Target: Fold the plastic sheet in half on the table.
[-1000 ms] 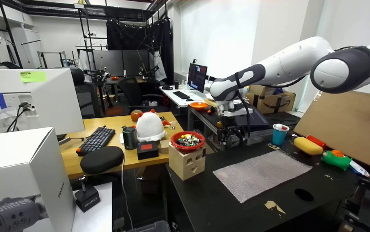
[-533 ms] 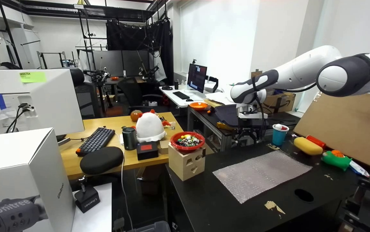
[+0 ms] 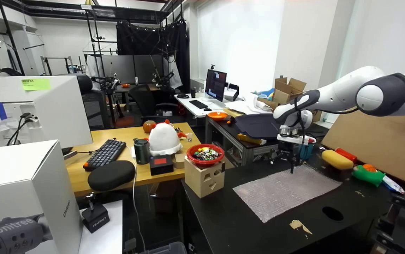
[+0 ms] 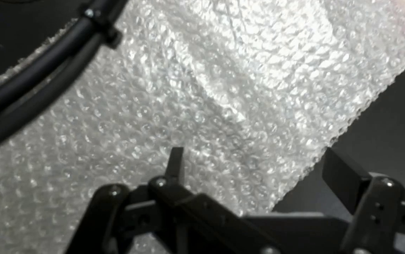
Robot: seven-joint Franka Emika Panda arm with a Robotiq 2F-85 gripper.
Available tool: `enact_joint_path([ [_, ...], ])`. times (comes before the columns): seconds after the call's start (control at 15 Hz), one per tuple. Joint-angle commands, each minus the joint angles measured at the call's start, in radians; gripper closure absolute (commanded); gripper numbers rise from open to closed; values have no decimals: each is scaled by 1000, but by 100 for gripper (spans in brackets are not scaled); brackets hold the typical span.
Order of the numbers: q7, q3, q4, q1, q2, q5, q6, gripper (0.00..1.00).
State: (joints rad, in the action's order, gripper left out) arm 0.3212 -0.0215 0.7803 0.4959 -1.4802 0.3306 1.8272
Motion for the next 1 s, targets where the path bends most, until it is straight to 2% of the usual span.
enact_joint_path([
  [0.0, 17, -6, 81, 43, 56, 36, 107, 0],
  [0.27, 27, -52, 178, 48, 117, 3, 252, 0],
  [0.47, -21, -87, 254, 38, 152, -22, 282, 0],
  [0.93, -330, -84, 474, 66, 252, -94, 328, 0],
])
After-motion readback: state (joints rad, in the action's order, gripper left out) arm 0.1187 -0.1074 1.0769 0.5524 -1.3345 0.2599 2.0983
